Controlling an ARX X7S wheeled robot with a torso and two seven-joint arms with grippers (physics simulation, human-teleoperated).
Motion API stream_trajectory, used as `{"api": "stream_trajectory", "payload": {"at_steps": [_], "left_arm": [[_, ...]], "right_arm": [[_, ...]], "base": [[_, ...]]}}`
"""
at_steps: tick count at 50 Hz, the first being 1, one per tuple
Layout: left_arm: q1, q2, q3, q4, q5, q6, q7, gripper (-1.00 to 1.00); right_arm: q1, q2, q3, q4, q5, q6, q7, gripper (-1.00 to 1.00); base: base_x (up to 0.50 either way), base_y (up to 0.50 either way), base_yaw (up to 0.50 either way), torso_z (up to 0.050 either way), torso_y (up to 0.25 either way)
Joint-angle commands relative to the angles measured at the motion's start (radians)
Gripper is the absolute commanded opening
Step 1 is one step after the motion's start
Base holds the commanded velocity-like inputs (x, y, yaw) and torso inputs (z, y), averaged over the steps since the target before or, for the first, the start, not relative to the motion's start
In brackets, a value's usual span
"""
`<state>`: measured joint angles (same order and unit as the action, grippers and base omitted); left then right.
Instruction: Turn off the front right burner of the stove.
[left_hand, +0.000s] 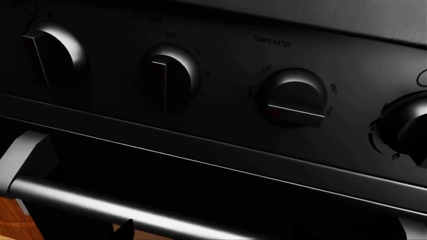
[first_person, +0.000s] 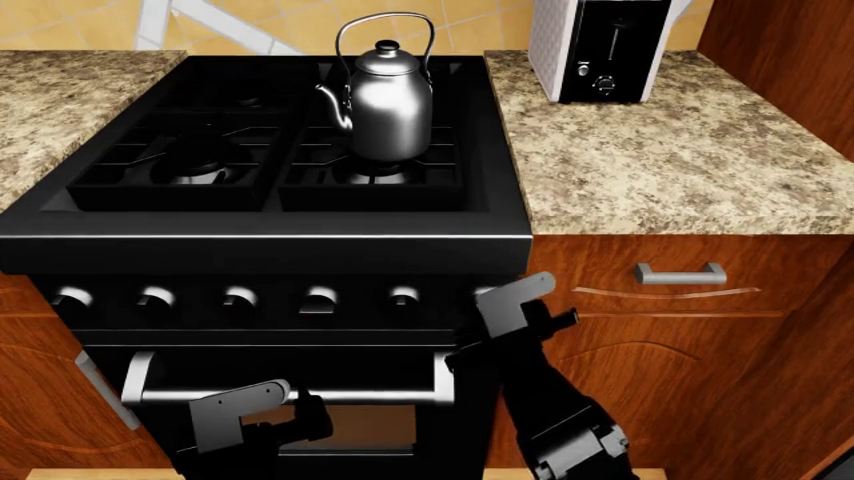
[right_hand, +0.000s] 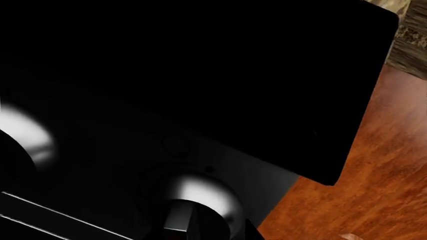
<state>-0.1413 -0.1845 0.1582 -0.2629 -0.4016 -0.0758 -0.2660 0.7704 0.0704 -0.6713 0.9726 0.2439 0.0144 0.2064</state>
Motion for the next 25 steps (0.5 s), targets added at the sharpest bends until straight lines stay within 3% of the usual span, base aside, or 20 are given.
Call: {"api": "stream_trajectory", "payload": {"at_steps": [1, 25], "left_arm": [[0.000, -0.002, 0.005, -0.002, -0.003, 0.005, -0.003, 1.00], [0.004, -0.011, 0.016, 0.022, -0.018, 0.004, -0.005, 1.00]], "right_arm": [[-0.022, -0.048, -0.063, -0.060, 0.165, -0.041, -0.119, -1.00], [-0.059, -0.024, -0.035, -0.167, 0.288, -0.051, -0.146, -1.00]], "base": [[0.00, 0.00, 0.01, 0.000, 0.000], [0.00, 0.00, 0.00, 0.000, 0.000]]}}
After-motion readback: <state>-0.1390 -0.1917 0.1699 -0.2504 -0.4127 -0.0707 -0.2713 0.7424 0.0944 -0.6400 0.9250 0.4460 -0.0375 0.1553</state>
